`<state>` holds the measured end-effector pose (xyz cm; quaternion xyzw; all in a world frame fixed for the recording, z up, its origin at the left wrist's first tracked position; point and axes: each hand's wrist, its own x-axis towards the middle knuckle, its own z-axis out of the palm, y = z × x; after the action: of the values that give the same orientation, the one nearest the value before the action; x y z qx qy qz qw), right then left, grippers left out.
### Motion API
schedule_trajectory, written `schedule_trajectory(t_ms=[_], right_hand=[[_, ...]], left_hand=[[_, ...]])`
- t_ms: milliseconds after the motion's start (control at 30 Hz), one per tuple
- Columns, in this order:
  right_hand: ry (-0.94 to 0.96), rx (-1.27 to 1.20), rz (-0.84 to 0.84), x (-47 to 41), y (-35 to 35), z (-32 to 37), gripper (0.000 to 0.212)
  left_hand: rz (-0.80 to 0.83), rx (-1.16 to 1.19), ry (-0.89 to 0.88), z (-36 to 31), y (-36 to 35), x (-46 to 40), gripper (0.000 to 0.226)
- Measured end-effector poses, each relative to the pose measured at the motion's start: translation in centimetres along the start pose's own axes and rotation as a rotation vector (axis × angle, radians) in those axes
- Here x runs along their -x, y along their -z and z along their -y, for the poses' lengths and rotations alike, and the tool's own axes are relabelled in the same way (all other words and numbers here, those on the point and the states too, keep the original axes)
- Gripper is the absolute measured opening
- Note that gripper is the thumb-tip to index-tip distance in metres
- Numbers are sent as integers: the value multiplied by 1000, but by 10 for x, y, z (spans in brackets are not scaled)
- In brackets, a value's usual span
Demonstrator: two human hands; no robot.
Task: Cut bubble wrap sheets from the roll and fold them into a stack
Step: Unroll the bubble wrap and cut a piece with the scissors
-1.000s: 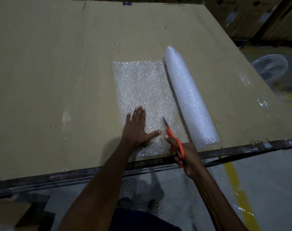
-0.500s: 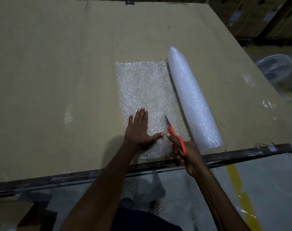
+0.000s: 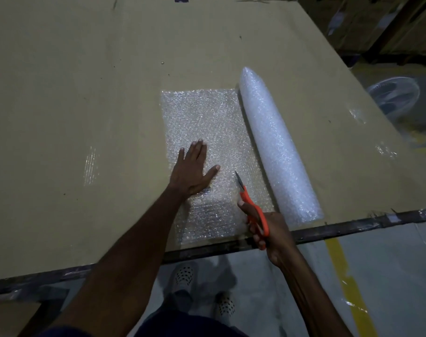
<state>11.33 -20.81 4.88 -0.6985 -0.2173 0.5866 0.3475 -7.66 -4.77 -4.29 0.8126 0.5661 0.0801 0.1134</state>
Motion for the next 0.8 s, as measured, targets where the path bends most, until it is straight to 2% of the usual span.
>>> schedule_trajectory(t_ms=[600, 800], right_hand=[[-10, -25, -12, 0, -8, 4, 41], [-13, -10, -10, 0, -13, 13, 47]], left_hand=[[3, 46, -11, 5, -7, 0, 87], [-8, 50, -18, 6, -8, 0, 85]])
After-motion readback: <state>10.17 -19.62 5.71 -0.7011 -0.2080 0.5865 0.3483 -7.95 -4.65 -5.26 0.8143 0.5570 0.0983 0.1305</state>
